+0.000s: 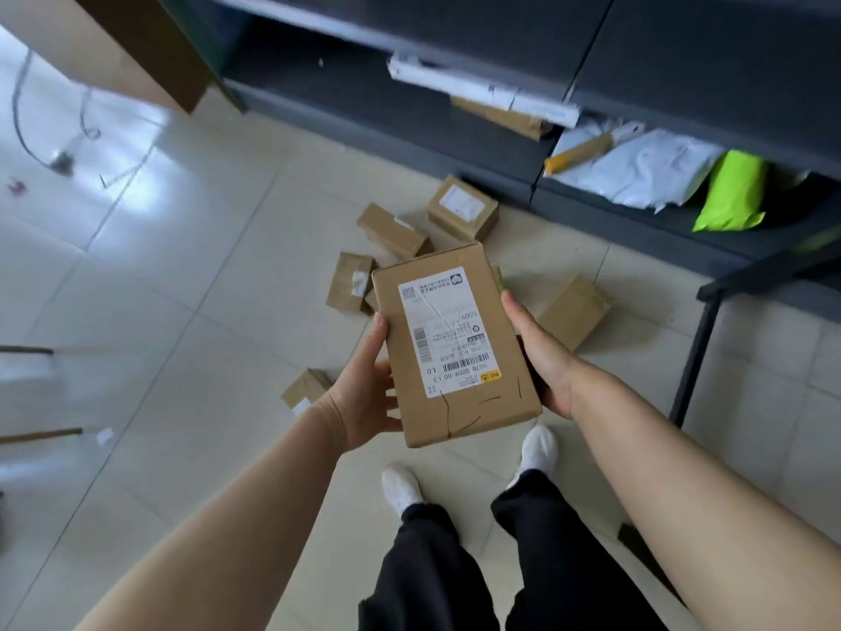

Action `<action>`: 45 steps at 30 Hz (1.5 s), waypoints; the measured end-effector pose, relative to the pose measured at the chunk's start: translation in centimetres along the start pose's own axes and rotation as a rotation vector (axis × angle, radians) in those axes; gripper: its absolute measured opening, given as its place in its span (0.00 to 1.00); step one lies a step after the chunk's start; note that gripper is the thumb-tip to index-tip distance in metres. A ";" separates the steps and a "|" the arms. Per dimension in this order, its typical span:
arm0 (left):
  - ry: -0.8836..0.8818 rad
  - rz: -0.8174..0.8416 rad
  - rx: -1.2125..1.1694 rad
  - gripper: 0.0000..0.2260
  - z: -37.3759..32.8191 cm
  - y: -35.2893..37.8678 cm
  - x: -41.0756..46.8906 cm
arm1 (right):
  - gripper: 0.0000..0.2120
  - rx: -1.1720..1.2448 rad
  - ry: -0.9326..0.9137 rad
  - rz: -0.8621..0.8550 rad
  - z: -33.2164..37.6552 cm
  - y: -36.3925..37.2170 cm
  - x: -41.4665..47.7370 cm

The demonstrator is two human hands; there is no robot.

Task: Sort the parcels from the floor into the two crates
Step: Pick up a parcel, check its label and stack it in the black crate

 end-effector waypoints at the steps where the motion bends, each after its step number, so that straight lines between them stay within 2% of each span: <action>1: 0.014 0.002 -0.001 0.48 -0.9 0.7 -0.4 | 0.48 -0.006 -0.018 -0.014 0.9 0.1 -1.4; 5: 0.028 0.001 0.046 0.51 -5.1 3.3 -2.0 | 0.40 -0.003 -0.112 -0.058 3.6 -0.3 -6.0; 12: 0.024 0.109 0.311 0.53 -10.7 8.5 -5.1 | 0.50 0.081 -0.265 -0.203 6.1 1.0 -12.6; 18: 0.005 0.206 0.514 0.57 -11.4 10.9 -8.6 | 0.40 0.182 -0.381 -0.337 4.0 5.4 -18.4; 22: -0.037 0.269 0.671 0.59 -10.8 12.8 -11.1 | 0.39 0.258 -0.447 -0.445 0.4 8.4 -21.4; 26: -0.094 0.322 0.823 0.60 -9.0 16.1 -12.8 | 0.43 0.424 -0.502 -0.569 -3.7 10.4 -24.3; 28: -0.129 0.372 0.881 0.57 -7.7 18.2 -13.2 | 0.45 0.485 -0.524 -0.647 -6.2 10.7 -26.1; 30: -0.143 0.416 0.942 0.53 -6.1 20.6 -13.7 | 0.41 0.538 -0.546 -0.721 -8.8 11.0 -28.4; 33: -0.161 0.482 1.025 0.52 -3.3 24.2 -14.3 | 0.41 0.621 -0.595 -0.754 -12.8 11.5 -31.6; 37: -0.180 0.571 1.103 0.51 0.7 29.8 -15.0 | 0.31 0.729 -0.705 -0.787 -17.9 12.3 -36.3; 40: -0.201 0.607 1.179 0.54 4.3 34.1 -15.8 | 0.31 0.806 -0.763 -0.883 -22.0 12.5 -40.0; 43: -0.228 0.667 1.227 0.52 8.8 38.5 -17.1 | 0.37 0.858 -0.772 -0.981 -26.5 12.8 -43.9; 45: -0.242 0.692 1.244 0.54 12.1 41.2 -18.1 | 0.36 0.884 -0.780 -1.035 -29.7 13.2 -46.6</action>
Point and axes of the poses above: each hand's wrist, its own x-axis towards the middle knuckle, its own y-axis out of the palm, z = x × y, the point moved 7 cm from there along x, towards the middle knuckle, and after that the axes turned 15 degrees about z, right-handed, at the moved point
